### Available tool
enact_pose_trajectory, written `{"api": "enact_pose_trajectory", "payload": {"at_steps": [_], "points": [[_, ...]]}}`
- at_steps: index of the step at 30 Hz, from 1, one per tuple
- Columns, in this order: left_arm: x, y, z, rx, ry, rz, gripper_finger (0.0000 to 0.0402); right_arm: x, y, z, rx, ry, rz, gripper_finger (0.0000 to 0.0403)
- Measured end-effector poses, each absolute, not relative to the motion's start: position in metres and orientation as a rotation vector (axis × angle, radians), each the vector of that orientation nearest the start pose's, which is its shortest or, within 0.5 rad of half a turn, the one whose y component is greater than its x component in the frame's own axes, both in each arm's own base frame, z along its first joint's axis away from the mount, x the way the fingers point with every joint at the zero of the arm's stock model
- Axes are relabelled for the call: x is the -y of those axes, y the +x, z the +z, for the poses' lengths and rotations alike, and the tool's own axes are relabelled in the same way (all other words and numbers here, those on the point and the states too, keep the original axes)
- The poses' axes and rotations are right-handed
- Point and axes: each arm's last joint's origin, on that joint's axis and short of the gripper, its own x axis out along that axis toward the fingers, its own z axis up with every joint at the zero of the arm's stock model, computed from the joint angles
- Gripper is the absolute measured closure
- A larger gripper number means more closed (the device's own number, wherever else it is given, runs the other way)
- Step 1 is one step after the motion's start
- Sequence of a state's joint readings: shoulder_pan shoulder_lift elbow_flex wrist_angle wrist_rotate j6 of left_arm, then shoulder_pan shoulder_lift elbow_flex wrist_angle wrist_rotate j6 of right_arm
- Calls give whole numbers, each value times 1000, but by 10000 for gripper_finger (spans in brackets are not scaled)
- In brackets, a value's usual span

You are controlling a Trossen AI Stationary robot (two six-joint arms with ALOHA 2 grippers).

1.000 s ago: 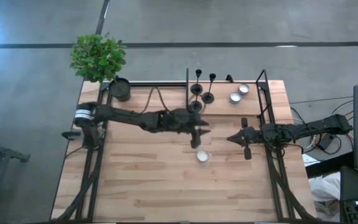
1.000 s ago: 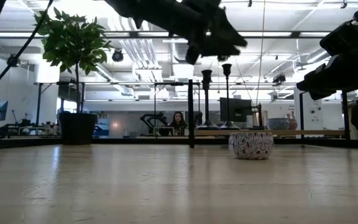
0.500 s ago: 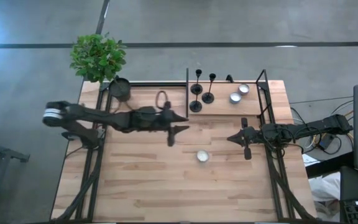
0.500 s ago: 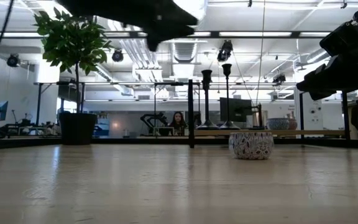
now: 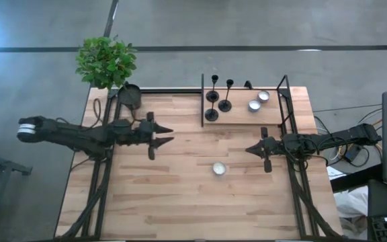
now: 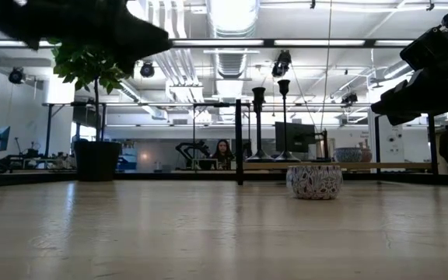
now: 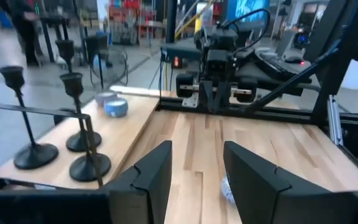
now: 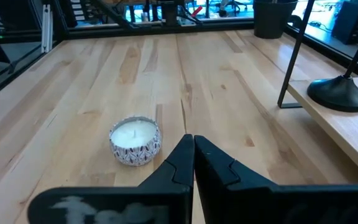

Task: Pick & Place candle stick holders
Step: Put the red scented candle on the shelf

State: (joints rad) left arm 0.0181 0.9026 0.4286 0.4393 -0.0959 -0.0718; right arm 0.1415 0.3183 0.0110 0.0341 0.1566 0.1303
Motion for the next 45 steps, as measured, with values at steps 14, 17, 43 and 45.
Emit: {"api": "enact_pose_trajectory", "payload": {"at_steps": [14,17,43,45], "points": [[-4,136,199,97,31,77,250,-12,113,143,-269,89,-32,394],[-4,126,192,86,30,77,250,-12,113,143,-269,89,-33,394],[-2,97,167,7,124,34,250,-12,113,143,-267,89,-33,394],[-2,97,167,10,124,34,250,-12,113,143,-268,89,-33,394]]}}
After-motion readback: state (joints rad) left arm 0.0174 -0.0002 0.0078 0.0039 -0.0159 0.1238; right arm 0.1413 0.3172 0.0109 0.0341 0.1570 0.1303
